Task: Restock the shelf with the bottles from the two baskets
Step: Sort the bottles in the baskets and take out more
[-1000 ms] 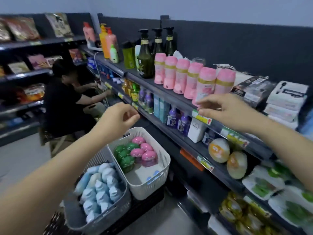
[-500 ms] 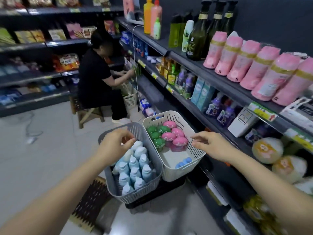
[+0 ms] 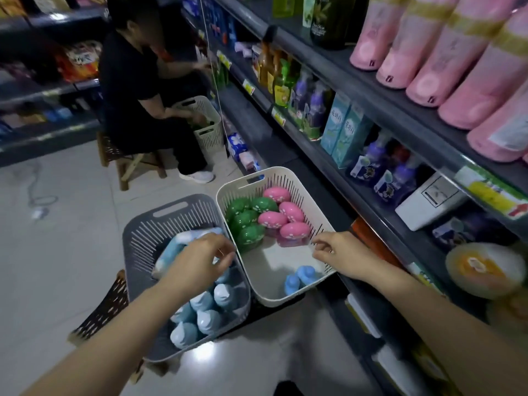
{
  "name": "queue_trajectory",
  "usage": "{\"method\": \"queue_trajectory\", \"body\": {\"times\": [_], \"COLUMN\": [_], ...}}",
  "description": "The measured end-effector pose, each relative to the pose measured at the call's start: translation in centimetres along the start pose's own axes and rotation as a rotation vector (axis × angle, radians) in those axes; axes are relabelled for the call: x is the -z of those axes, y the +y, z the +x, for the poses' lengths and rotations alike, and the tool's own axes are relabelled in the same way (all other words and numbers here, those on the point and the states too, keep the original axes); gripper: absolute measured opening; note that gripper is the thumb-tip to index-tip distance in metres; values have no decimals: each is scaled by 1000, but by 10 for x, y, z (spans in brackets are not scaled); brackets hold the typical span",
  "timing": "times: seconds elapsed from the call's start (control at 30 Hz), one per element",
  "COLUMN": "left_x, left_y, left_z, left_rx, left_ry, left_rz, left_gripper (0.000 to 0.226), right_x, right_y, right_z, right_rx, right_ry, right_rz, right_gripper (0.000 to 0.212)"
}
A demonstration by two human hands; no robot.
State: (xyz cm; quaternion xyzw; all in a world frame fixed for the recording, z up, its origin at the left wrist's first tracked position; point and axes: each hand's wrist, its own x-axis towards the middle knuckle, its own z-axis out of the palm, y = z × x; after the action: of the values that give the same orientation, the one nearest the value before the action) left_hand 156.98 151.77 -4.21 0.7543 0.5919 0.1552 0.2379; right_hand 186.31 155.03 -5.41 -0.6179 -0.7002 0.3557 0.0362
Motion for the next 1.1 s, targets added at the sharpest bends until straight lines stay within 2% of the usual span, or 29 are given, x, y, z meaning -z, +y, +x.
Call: {"method": "queue_trajectory", "body": {"times": [0.33, 0.53, 0.67, 0.8, 0.93, 1.1], "left_x": [-70, -88, -99, -112, -119, -128], "left_y": [-20, -40, -45, -47, -46, -43], "left_z": [63, 77, 88, 96, 103, 110], "left_rx": [138, 222, 240, 193, 177, 193], "left_ry": [50, 64, 58, -7, -38, -72], "left_rz": [-113, -188, -255, -284, -294, -341], "left_gripper": [11, 11, 11, 12, 12, 12], "right_x": [-47, -85, -98, -102, -100, -100], "right_y": [65, 84, 95, 103, 108, 107], "right_z": [101, 132, 142, 145, 150, 164], "right_rx": [-41, -23, 3, 33, -23, -52], "right_ry": [-295, -524, -583, -588, -515, -458], "right_rz": [-94, -286, -373, -372, -205, -114], "right_gripper": [40, 62, 72, 58, 46, 29]}}
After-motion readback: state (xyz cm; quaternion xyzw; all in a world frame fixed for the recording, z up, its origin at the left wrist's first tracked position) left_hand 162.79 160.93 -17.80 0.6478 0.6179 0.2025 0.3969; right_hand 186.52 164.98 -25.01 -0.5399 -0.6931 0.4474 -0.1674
